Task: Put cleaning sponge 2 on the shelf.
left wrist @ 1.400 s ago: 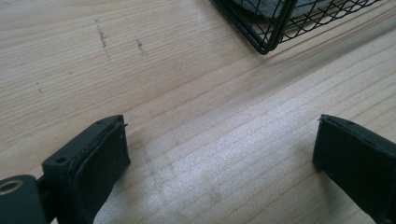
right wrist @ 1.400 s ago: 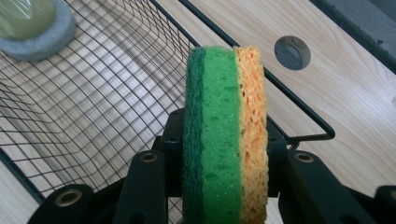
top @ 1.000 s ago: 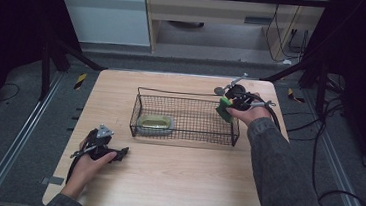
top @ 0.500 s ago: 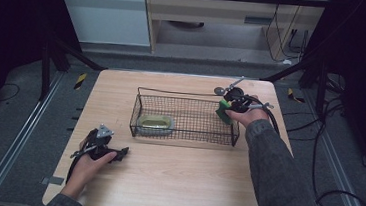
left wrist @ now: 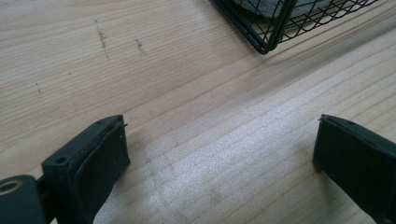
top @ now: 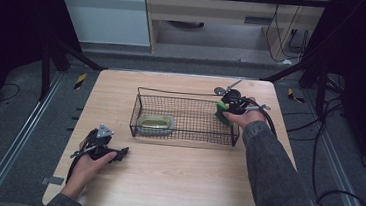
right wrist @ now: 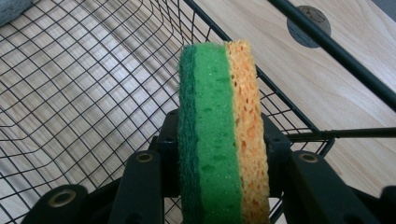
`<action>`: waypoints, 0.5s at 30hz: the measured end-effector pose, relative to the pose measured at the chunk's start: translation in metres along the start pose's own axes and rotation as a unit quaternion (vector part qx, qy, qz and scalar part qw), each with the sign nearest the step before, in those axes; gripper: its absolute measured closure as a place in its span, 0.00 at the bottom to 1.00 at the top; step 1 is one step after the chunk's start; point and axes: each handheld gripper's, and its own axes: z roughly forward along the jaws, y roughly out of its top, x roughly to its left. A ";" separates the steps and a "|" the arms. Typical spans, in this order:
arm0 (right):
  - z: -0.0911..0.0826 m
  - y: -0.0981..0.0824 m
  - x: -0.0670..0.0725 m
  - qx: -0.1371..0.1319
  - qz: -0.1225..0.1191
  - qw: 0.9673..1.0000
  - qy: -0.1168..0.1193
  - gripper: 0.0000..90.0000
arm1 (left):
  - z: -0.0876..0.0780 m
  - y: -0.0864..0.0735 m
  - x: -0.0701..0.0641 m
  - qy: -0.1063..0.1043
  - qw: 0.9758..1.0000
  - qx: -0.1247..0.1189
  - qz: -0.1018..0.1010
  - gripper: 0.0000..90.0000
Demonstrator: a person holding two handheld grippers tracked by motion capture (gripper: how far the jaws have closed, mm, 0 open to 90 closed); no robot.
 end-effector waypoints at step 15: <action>0.008 0.001 0.004 0.005 -0.002 1.000 -0.002 0.71 | 0.000 0.000 0.000 0.000 1.000 0.000 0.000 0.02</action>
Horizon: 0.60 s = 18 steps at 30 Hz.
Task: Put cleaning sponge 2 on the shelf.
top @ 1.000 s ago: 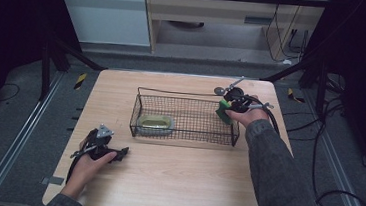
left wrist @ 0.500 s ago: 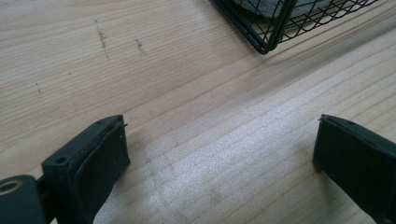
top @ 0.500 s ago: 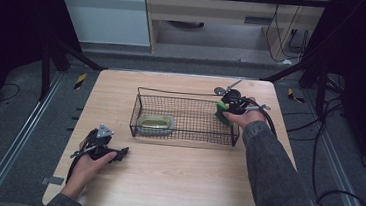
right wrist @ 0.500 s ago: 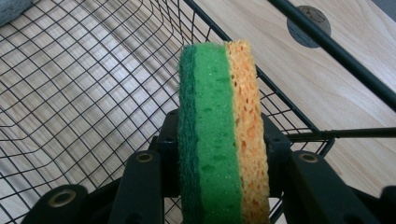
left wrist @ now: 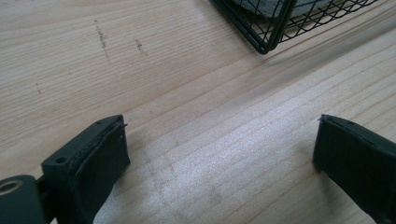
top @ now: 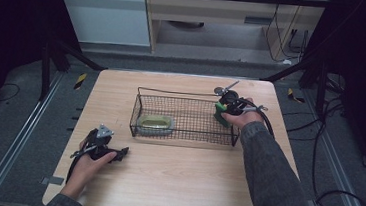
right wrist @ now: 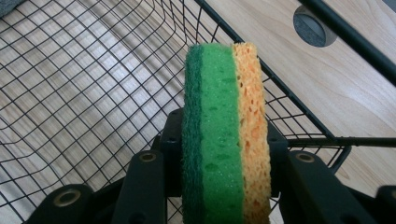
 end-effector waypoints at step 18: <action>-0.027 -0.004 0.013 -0.022 0.002 1.000 0.003 0.57 | 0.000 0.000 0.000 0.000 1.000 -0.001 -0.001 0.02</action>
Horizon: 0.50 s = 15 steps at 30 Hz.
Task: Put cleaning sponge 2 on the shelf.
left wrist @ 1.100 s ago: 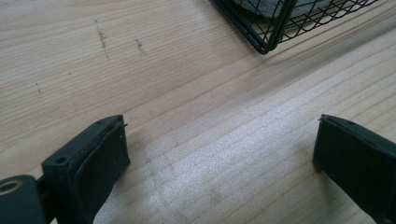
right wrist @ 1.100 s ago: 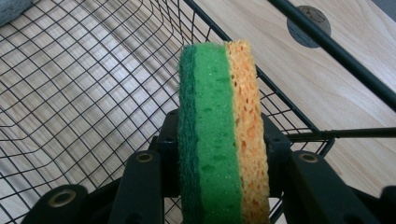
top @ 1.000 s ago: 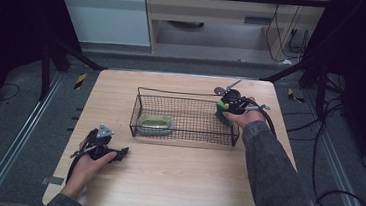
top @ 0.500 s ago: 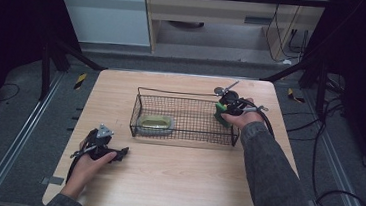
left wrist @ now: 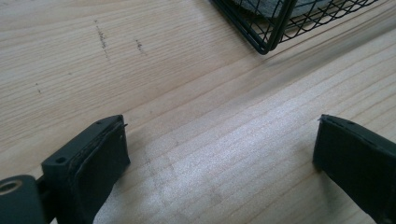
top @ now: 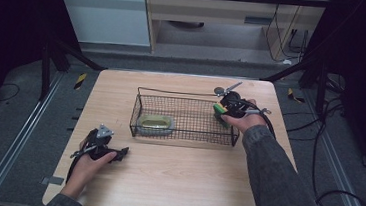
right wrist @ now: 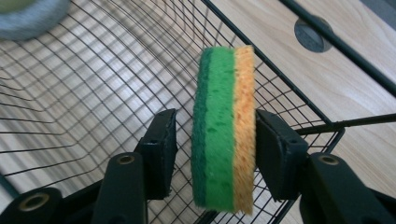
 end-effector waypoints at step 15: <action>-0.009 0.006 0.026 0.006 -0.006 0.999 0.034 0.61 | 0.000 0.001 0.000 0.002 1.000 0.001 -0.002 0.02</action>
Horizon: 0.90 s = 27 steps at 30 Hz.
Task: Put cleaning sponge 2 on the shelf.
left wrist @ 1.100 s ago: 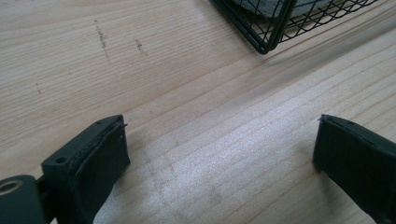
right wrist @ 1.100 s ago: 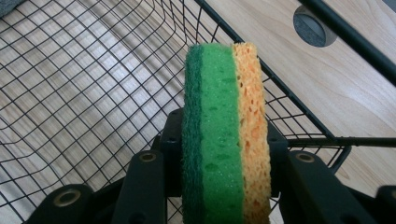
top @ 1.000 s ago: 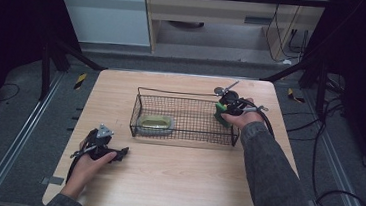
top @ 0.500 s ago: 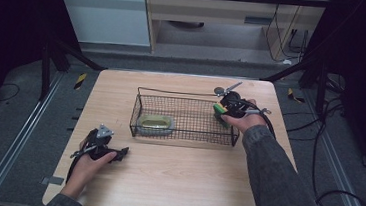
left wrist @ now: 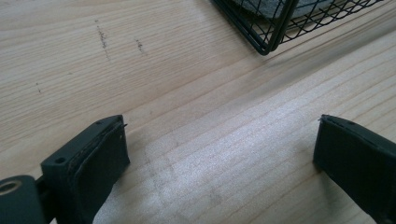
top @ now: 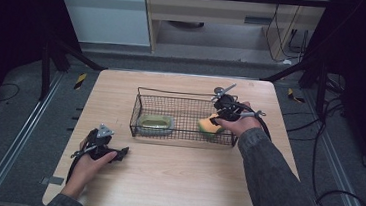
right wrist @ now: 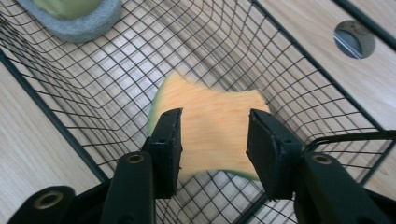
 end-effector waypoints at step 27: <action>-0.059 -0.066 -0.028 -0.144 0.122 0.979 -0.078 0.09 | 0.000 0.000 0.001 -0.001 1.000 0.000 0.002 0.02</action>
